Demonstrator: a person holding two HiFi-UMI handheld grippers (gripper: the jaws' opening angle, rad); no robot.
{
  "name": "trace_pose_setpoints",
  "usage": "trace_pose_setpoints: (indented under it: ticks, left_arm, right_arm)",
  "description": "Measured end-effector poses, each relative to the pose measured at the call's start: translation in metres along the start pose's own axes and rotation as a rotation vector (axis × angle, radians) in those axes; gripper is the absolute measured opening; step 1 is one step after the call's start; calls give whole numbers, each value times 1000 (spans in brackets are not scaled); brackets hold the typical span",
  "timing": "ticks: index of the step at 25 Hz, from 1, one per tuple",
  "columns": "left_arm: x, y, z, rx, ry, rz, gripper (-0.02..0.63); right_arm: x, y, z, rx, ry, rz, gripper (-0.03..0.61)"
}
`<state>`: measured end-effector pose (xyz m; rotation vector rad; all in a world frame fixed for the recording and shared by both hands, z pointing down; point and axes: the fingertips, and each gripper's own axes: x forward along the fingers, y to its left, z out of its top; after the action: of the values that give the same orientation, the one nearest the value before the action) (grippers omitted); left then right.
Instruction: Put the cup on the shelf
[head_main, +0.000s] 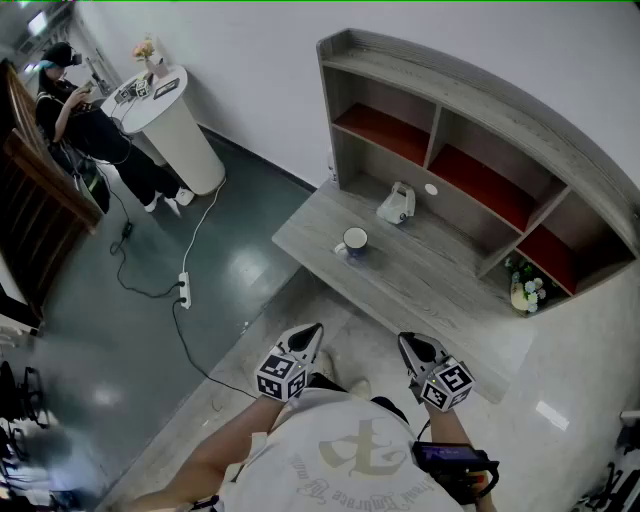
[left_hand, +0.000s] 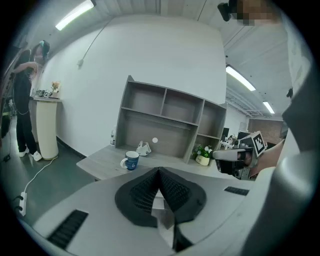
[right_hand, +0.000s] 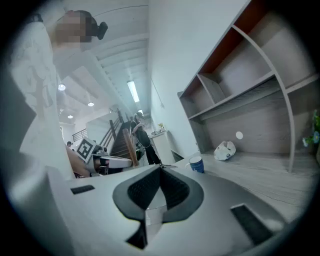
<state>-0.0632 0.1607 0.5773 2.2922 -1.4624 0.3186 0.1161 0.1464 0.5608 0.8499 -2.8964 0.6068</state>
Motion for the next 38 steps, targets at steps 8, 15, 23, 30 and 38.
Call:
trace_pose_setpoints:
  ticks: [8,15,23,30,38]
  left_arm:
    - [-17,-1,0,-6,-17,23,2]
    - [-18,5,1,-10,-29,37,2]
    - [-17,10,5,-6,-36,36,2]
    - [-14,14,14,1,-57,44,2]
    - [-22,21,9,-11,-50,69,2]
  right_arm:
    - [8,10,5,-15,-7,38,3]
    - [18,11,7,-22,-4,50,3]
    - [23,8,10,-31,-6,43,3]
    - [28,5,12,-30,-1,43,5]
    - [36,7,9,-22,4,56,5]
